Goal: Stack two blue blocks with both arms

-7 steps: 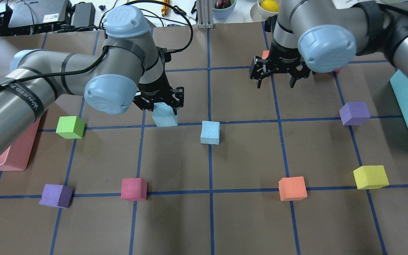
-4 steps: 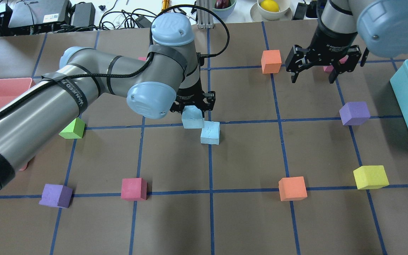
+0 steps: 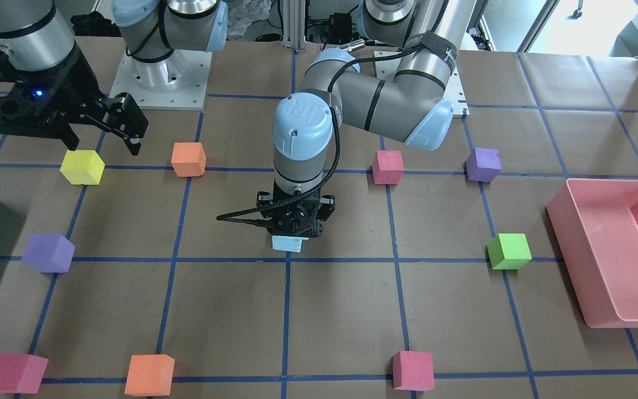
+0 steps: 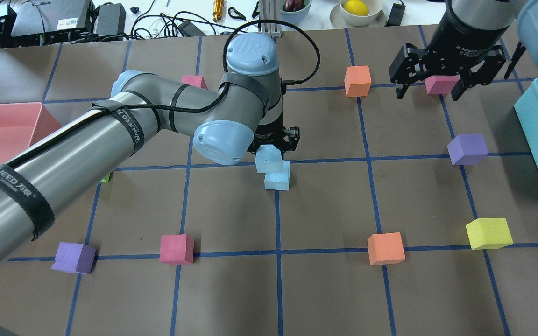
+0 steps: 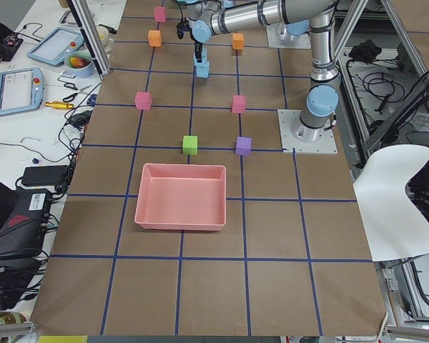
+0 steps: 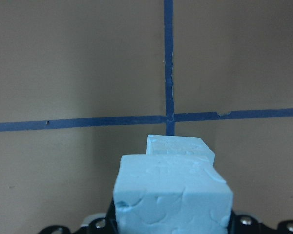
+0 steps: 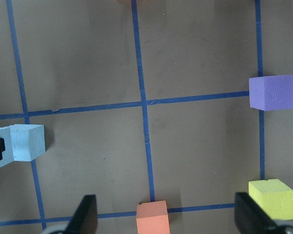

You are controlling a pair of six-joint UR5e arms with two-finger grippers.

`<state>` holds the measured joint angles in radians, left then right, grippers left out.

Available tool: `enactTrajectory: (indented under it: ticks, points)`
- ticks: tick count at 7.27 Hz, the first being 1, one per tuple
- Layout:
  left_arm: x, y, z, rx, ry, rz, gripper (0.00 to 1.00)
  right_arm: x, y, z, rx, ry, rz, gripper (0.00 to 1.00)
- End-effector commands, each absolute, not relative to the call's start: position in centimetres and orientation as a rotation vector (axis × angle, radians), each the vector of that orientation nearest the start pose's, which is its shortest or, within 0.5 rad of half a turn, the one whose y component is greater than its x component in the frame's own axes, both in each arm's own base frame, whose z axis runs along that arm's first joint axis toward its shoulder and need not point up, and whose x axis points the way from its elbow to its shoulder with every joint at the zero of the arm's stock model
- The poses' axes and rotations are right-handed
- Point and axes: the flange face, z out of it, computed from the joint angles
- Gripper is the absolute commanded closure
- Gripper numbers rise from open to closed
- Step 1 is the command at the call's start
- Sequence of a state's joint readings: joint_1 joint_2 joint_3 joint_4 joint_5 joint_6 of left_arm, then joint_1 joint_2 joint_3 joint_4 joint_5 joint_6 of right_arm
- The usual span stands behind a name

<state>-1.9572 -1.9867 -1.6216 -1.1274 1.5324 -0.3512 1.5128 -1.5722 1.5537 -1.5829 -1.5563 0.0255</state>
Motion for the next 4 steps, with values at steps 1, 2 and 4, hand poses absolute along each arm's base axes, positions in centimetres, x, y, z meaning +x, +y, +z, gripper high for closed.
enactTrajectory:
  ticks: [1, 2, 4]
  points:
    - [-36.3, -51.9, 26.8, 0.062, 3.165, 0.067, 0.98, 10.9, -49.2, 50.8, 0.124, 3.121, -0.063, 0.0]
    - [-36.4, -51.9, 26.8, 0.062, 3.165, 0.067, 0.98, 11.0, -49.1, 50.8, 0.119, 3.121, -0.06, 0.0]
    - [-37.1, -51.5, 25.8, 0.086, 3.156, 0.089, 0.98, 12.3, -48.2, 50.1, 0.075, 3.134, 0.026, 0.0]
